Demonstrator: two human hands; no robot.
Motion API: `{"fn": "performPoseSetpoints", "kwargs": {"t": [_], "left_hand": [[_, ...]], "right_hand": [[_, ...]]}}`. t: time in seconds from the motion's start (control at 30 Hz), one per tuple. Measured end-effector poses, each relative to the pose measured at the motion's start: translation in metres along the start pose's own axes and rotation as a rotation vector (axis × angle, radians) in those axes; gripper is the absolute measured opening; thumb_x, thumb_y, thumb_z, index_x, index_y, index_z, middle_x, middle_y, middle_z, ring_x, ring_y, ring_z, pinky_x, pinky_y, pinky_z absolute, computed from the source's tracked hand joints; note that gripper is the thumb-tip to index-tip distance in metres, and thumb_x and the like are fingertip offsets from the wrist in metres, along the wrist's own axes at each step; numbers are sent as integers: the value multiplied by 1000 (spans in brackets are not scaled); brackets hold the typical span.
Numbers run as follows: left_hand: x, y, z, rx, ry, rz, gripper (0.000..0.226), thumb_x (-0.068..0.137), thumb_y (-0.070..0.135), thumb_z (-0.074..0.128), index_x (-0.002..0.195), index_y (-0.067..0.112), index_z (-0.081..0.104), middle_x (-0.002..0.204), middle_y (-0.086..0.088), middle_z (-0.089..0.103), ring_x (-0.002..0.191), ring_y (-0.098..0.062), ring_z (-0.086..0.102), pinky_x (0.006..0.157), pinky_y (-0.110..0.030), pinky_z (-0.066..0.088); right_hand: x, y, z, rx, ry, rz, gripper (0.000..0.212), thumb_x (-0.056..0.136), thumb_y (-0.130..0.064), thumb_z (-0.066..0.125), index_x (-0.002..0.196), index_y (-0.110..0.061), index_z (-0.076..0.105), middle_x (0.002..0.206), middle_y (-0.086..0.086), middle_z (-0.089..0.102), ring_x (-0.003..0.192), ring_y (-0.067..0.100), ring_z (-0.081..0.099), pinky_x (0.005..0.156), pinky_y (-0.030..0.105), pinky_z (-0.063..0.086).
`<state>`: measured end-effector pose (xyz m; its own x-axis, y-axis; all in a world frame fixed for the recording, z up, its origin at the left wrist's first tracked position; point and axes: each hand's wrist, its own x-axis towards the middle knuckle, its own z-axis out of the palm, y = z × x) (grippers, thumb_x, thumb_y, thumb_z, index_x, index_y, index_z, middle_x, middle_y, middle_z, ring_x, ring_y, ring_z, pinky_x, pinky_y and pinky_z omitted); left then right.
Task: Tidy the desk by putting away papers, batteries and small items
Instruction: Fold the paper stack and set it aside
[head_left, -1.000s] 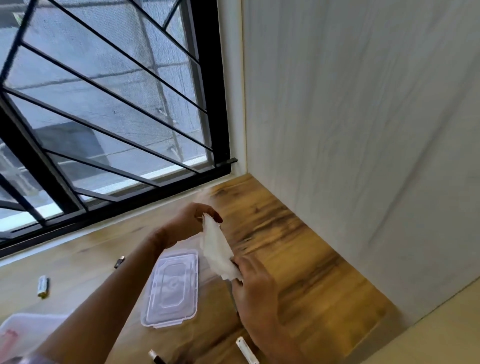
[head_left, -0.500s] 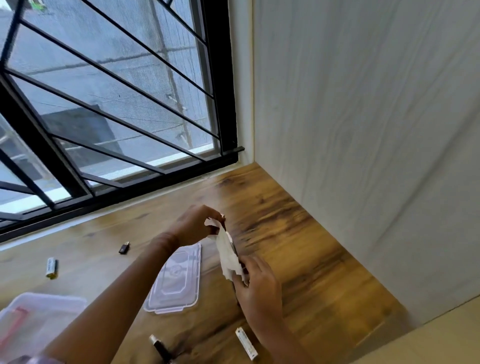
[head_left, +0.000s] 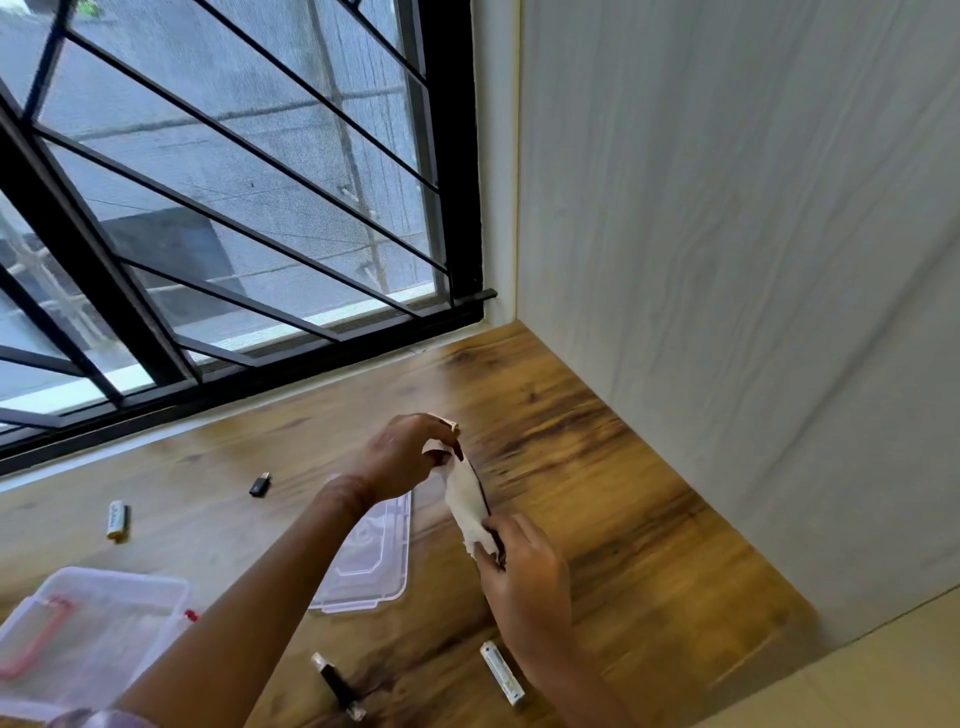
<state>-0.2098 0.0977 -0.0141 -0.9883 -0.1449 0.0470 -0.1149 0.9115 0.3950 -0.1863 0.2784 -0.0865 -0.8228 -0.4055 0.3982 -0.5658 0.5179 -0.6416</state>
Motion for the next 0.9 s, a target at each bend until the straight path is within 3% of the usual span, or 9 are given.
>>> {"fn": "performPoseSetpoints", "kwargs": {"t": [0.13,0.23,0.33,0.43,0.5,0.57,0.7,0.9], "left_hand": [[-6,1,5,-78,83,21,26,85,9,61,107,21,69,123,1,63,118,-16,55,100,-25,40],[-21,6,12,-188,294,-32,33,85,6,62,118,12,61,124,-4,61,116,-20,56,92,-11,35],[-41,13,24,-302,470,-174,45,86,7,61,129,7,50,129,-10,56,118,-23,53,94,-27,43],[-62,18,43,-458,574,-323,44,88,7,58,130,7,47,129,-8,55,116,-21,53,93,-35,48],[-72,22,56,-558,525,-391,38,90,8,55,127,10,50,125,-7,58,113,-20,56,94,-38,49],[-79,27,65,-648,367,-436,35,92,9,52,126,13,52,122,-3,59,111,-15,56,94,-33,49],[-88,38,78,-711,124,-389,39,93,4,45,128,20,51,115,10,59,113,-7,54,95,-22,44],[-90,42,78,-658,-12,-312,42,90,-6,40,109,31,44,94,27,48,91,9,48,75,1,42]], "right_hand": [[0,-3,-3,1,0,50,30,63,-19,83,88,-17,67,78,-8,65,67,2,59,59,8,43],[-1,-3,-7,31,50,81,28,73,-34,73,96,-20,63,89,-8,63,79,3,58,62,5,41],[-5,-3,-10,94,47,125,45,76,-57,55,103,-22,58,98,-9,58,89,4,54,65,10,45],[-11,-3,-11,133,3,166,60,73,-64,57,115,-22,54,106,-13,52,98,2,49,70,9,40],[-12,-2,-11,152,-84,213,65,74,-57,64,126,-23,47,113,-15,47,104,-1,43,80,12,39],[-12,0,-10,187,-165,271,70,74,-53,67,133,-25,41,120,-17,46,108,-3,41,88,14,41],[-12,1,0,271,-227,277,58,78,-44,67,130,-28,48,116,-12,60,107,2,56,90,25,52],[-7,3,-2,289,-186,283,51,81,-24,69,129,-21,52,115,-5,64,103,3,59,90,22,51]]}}
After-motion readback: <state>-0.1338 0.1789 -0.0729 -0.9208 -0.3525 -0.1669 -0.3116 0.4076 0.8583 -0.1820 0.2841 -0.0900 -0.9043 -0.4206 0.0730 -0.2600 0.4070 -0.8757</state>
